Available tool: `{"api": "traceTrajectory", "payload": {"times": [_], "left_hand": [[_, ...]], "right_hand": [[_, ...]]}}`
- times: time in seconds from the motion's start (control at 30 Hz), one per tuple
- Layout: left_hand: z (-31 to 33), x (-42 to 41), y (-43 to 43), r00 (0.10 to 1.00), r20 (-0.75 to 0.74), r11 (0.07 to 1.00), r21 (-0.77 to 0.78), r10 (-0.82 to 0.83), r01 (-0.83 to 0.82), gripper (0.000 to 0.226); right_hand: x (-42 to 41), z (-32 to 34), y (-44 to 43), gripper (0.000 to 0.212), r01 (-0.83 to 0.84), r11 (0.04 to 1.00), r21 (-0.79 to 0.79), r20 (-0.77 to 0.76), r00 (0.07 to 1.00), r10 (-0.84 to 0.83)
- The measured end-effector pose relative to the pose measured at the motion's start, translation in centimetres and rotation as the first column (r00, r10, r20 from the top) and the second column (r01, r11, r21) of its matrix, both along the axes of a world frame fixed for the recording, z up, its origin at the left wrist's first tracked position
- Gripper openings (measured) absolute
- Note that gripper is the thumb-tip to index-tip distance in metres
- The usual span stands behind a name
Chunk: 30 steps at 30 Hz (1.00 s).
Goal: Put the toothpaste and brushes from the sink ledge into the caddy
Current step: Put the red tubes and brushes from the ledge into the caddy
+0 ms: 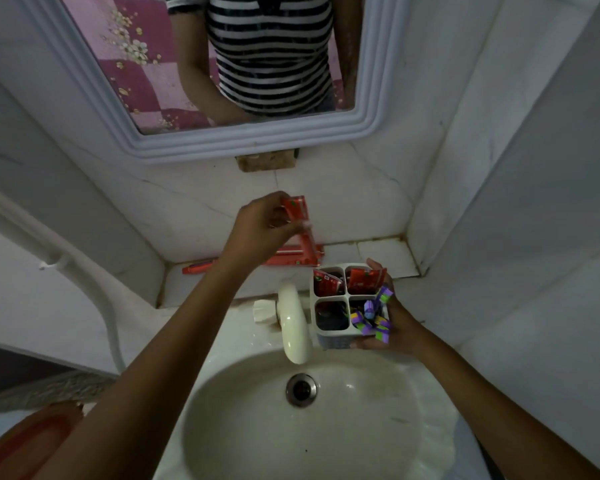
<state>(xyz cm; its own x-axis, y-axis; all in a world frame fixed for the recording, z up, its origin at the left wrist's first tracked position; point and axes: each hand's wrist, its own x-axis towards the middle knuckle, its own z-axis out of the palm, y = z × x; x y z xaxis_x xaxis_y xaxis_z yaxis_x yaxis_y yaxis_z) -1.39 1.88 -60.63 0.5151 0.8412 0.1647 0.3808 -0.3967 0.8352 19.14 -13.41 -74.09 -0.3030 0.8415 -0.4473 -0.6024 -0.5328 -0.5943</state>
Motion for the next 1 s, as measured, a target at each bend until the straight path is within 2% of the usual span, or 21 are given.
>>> {"api": "traceTrajectory", "payload": {"times": [0.07,0.2,0.33,0.4,0.47,0.53,0.57,0.63,0.73,0.8,0.9,1.0], "left_hand": [[0.8,1.5,-0.9,0.996,-0.029,0.997,0.003,-0.083,0.083,0.025],[0.2,3.6,-1.7,0.963,-0.241,0.986,0.081,-0.124,0.147,0.025],[-1.5,4.0,-1.6,0.835,-0.534,0.975,0.08,-0.132,0.205,0.023],[-2.0,3.2,-1.0,0.818,-0.557,0.979,0.04,-0.143,0.198,0.027],[-2.5,1.9,0.1,0.845,-0.522,0.988,0.025,-0.117,0.152,0.027],[-3.4,-0.2,1.7,0.85,-0.526,0.993,0.113,0.027,0.038,0.022],[-4.2,-1.4,2.6,0.818,-0.562,0.984,0.175,0.127,-0.032,0.023],[-6.1,-3.7,4.2,0.678,-0.689,0.964,0.232,0.257,-0.129,0.028],[-9.2,-6.6,5.5,0.42,-0.872,0.968,0.22,0.25,-0.121,0.037],[-11.1,-8.3,5.7,0.321,-0.918,0.972,0.224,0.233,-0.066,0.044],[-13.0,-9.9,6.0,0.297,-0.913,0.956,0.294,0.28,0.002,0.034],[-13.3,-9.3,6.0,0.366,-0.902,0.961,0.27,0.228,0.067,0.041]], "right_hand": [[-0.1,0.6,0.0,0.058,-0.02,1.0,0.022,0.017,1.0,0.019],[-0.3,1.1,0.1,0.06,-0.029,0.999,-0.018,0.01,1.0,0.029],[-0.6,1.4,-0.1,0.054,0.052,0.998,-0.044,-0.017,0.998,-0.053],[-0.6,1.2,-0.1,0.05,0.089,0.995,-0.054,0.002,0.996,-0.089],[-0.4,0.8,-0.1,0.057,0.118,0.988,-0.097,-0.009,0.993,-0.12],[-0.3,0.9,-0.1,0.062,0.101,0.989,-0.113,-0.026,0.994,-0.104],[-0.3,0.9,-0.1,0.067,0.073,0.992,-0.098,-0.026,0.997,-0.076],[-0.3,1.1,0.0,0.072,0.019,0.998,-0.061,-0.005,1.0,-0.019],[-0.2,1.0,0.0,0.056,-0.006,1.0,-0.022,-0.015,1.0,0.006],[-0.1,0.9,-0.1,0.053,-0.016,1.0,0.006,-0.001,1.0,0.016],[-0.2,1.0,-0.1,0.048,-0.03,0.999,0.041,-0.024,0.999,0.031],[-0.2,1.0,0.0,0.045,-0.006,0.999,0.037,-0.031,1.0,0.007]]}}
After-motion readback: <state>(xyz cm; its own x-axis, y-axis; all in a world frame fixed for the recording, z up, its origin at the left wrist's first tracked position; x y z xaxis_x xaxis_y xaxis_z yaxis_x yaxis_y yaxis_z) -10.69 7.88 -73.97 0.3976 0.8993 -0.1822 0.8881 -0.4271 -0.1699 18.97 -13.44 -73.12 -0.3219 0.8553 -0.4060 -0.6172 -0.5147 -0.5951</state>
